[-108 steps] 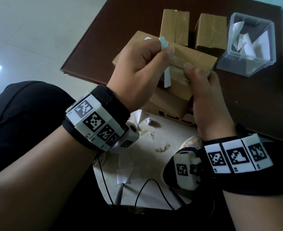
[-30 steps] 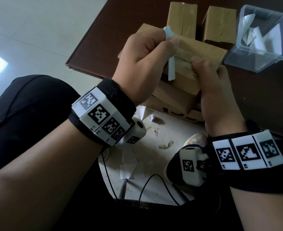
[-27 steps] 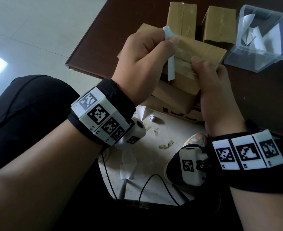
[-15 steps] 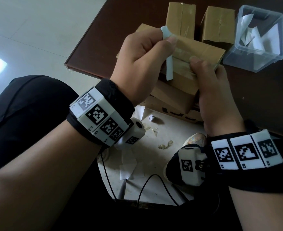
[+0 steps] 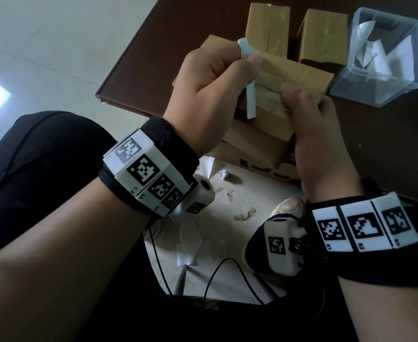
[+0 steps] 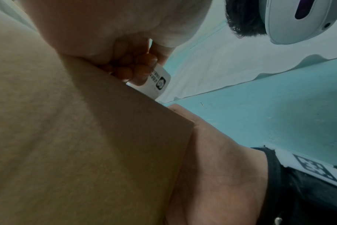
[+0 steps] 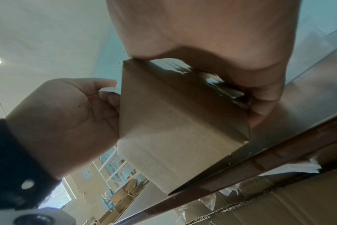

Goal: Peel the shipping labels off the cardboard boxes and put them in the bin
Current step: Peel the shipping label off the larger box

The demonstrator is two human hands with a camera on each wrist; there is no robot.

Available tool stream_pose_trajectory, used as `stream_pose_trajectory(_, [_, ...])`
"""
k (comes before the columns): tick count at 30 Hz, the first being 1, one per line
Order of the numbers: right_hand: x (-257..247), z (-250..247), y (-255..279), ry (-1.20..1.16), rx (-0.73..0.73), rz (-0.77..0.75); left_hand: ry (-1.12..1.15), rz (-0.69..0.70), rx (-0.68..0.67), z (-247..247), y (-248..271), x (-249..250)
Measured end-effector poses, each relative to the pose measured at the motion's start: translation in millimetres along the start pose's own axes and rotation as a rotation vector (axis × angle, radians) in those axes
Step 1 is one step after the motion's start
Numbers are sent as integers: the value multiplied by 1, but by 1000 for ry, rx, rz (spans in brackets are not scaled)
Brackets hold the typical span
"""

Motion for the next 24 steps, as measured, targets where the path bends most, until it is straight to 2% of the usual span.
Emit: stream_pose_trajectory(24, [0, 0, 0, -5, -8, -12, 9, -10, 8, -1, 0, 0])
Point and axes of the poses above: each hand's wrist, its own y-axis away from the middle knuckle, its own z-axis out of the palm, x = y × z, the point moved 3 cm from there along -y, towards the middle knuckle, and after that the axes turned 15 degrees about -z, right-handed, at the moved point
